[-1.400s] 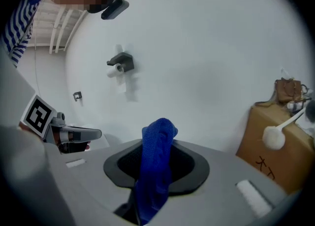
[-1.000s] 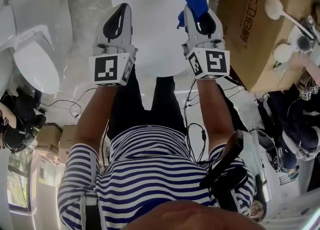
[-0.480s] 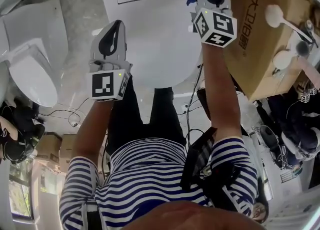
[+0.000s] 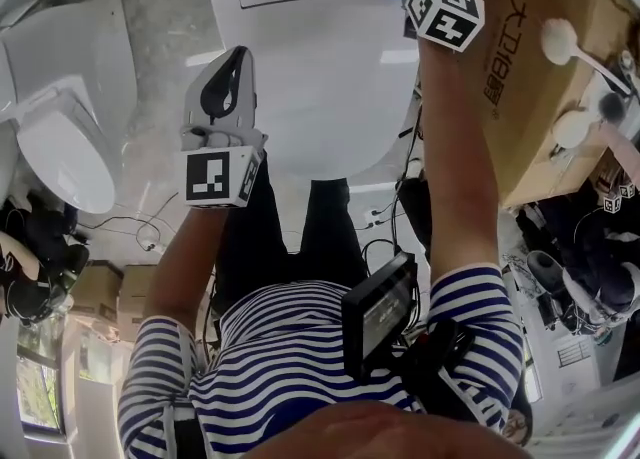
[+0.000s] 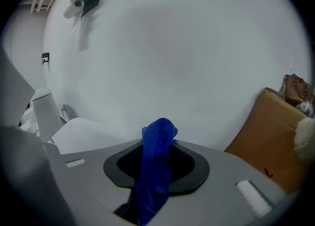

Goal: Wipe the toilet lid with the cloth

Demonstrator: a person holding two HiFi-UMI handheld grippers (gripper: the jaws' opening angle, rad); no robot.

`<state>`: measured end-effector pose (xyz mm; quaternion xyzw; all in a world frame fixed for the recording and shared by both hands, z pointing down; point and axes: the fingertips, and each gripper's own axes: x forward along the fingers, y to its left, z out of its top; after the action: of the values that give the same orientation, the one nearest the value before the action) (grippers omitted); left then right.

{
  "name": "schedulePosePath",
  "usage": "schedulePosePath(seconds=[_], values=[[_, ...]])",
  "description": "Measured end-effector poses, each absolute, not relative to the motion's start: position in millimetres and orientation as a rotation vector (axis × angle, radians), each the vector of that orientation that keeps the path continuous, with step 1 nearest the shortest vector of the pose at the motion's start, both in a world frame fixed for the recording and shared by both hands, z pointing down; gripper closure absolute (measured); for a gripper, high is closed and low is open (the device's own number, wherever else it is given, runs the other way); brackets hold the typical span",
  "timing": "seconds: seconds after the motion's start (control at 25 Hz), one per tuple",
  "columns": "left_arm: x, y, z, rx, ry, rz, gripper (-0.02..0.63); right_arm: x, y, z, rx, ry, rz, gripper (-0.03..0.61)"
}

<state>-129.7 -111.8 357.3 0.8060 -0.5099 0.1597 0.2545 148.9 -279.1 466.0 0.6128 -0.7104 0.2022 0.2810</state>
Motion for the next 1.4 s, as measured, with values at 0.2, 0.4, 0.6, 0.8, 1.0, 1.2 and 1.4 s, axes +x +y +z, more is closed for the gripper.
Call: schedulePosePath(seconds=[0.2, 0.4, 0.6, 0.8, 1.0, 1.2, 1.4], values=[[-137, -111, 363, 2.181, -1.389, 0.433, 0.612, 146, -286, 488, 1.587, -1.877, 0.545, 0.465], [-141, -110, 366, 2.17, -1.391, 0.426, 0.612, 140, -285, 503, 1.53, -1.848, 0.536, 0.466], [-143, -111, 365, 2.171, -1.392, 0.415, 0.612, 137, -286, 504, 1.546, -1.848, 0.558, 0.466], [-142, -110, 360, 2.176, -1.392, 0.408, 0.612, 114, -289, 501, 1.539, -1.894, 0.599, 0.466], [-145, -107, 358, 2.18, -1.391, 0.399, 0.612, 59, -287, 499, 1.463, -1.978, 0.6, 0.466], [-156, -106, 357, 2.171, -1.393, 0.414, 0.612, 4, -285, 497, 1.398, -2.048, 0.61, 0.466], [-167, -101, 356, 2.149, -1.39, 0.403, 0.612, -45, -278, 496, 1.333, -2.093, 0.605, 0.466]])
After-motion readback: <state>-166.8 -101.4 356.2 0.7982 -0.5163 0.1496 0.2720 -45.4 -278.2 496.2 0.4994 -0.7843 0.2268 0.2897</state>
